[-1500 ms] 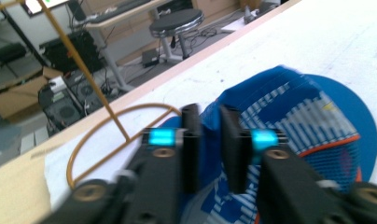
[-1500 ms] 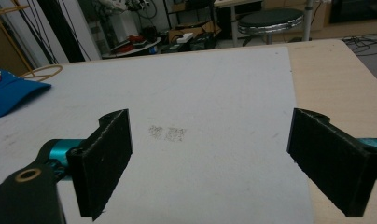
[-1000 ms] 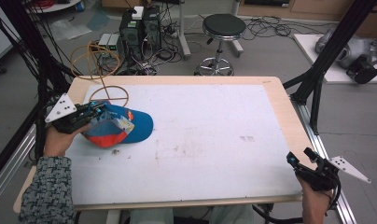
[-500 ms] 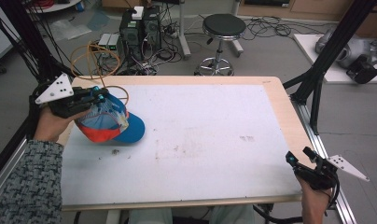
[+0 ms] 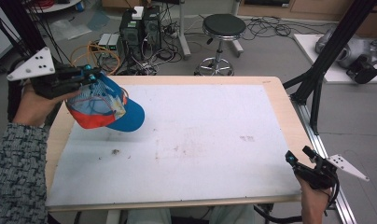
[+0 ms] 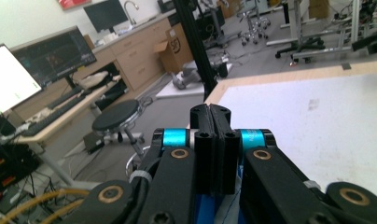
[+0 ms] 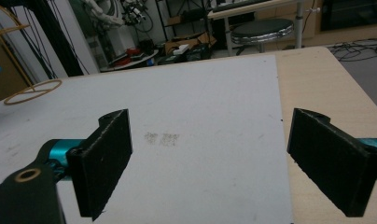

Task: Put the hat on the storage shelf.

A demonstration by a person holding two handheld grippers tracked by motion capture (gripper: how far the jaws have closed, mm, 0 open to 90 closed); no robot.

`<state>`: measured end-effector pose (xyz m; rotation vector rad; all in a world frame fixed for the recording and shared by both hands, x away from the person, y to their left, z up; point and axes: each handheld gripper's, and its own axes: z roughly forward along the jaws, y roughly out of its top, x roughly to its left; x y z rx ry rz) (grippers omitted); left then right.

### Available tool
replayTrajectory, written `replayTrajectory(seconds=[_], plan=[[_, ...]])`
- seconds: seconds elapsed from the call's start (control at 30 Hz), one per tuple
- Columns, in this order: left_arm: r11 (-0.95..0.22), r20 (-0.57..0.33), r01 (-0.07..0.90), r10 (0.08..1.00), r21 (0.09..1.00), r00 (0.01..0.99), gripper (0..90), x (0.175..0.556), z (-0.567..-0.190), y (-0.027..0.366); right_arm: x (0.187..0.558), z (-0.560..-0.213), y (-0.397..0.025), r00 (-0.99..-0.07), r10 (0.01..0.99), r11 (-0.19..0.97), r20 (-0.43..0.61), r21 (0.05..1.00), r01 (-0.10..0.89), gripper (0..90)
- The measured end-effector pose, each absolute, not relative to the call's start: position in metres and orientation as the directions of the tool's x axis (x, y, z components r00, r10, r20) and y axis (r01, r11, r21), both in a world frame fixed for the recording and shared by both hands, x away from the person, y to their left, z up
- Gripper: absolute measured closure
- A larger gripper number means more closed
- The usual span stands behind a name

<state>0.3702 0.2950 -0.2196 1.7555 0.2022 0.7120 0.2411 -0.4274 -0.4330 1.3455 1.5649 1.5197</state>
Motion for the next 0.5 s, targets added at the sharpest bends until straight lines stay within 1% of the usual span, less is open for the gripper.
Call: replayTrajectory(seconds=[0.17, 0.27, 0.33, 0.5], plan=[[-0.303, 0.377, -0.256, 0.471, 0.918, 0.797, 88.0, 0.38, -0.198, 0.297, 0.237, -0.434, -0.428, -0.338, 0.91, -0.149, 0.24, 0.951, 0.272, 13.0], [-0.297, 0.381, -0.263, 0.477, 0.918, 0.792, 87.9, 0.385, -0.191, 0.297, 0.236, -0.435, -0.431, -0.33, 0.912, -0.154, 0.244, 0.949, 0.277, 13.0], [-0.279, 0.381, -0.274, 0.479, 0.92, 0.791, 87.9, 0.396, -0.182, 0.297, 0.236, -0.435, -0.432, -0.333, 0.911, -0.156, 0.244, 0.95, 0.27, 12.9], [-0.285, 0.39, -0.279, 0.492, 0.917, 0.778, 87.9, 0.416, -0.167, 0.298, 0.237, -0.435, -0.43, -0.332, 0.913, -0.146, 0.237, 0.95, 0.277, 12.9]])
